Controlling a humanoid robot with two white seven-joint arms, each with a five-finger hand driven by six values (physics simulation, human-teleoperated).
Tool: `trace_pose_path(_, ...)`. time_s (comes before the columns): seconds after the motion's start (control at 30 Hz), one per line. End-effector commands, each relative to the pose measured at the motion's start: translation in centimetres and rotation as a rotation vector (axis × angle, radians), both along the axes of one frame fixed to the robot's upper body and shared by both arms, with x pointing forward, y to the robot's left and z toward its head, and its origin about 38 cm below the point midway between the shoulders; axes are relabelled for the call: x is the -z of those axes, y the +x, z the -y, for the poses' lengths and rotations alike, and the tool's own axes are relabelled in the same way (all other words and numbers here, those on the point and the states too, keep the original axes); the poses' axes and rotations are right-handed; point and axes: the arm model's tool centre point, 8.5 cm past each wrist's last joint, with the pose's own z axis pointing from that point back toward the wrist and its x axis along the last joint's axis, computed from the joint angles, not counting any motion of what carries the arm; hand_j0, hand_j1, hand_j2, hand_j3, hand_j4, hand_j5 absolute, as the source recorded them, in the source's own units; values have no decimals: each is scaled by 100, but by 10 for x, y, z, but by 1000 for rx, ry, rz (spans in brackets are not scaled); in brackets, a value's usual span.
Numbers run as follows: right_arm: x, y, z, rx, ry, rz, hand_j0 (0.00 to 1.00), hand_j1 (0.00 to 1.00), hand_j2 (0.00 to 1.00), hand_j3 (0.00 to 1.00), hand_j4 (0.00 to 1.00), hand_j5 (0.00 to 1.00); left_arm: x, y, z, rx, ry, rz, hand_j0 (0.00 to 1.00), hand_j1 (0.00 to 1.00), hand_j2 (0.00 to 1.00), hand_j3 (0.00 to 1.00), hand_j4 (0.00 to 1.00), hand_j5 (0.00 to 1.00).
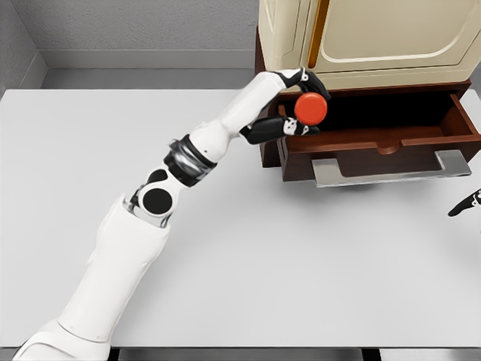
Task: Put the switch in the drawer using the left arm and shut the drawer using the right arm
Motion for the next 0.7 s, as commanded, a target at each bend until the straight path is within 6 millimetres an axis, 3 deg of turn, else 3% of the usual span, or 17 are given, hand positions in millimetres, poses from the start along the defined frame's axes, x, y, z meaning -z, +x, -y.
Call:
trace_pose_path(0.0, -1, 0, 0, 2, 6, 0, 67, 67, 67, 67, 67, 67, 0, 0, 3, -5, 25, 12, 38, 38, 38, 38, 38, 38)
trace_pose_path(0.17, 0, 0, 0, 1, 7, -2, 67, 67, 67, 67, 67, 67, -11, 3, 15, 11, 74, 62, 38, 38, 38, 38, 38, 38)
trace_pose_path(0.67, -4, 2, 0, -8, -13, -6, 67, 67, 67, 67, 67, 67, -9, 9, 24, -8, 189, 122, 38, 38, 38, 38, 38, 38)
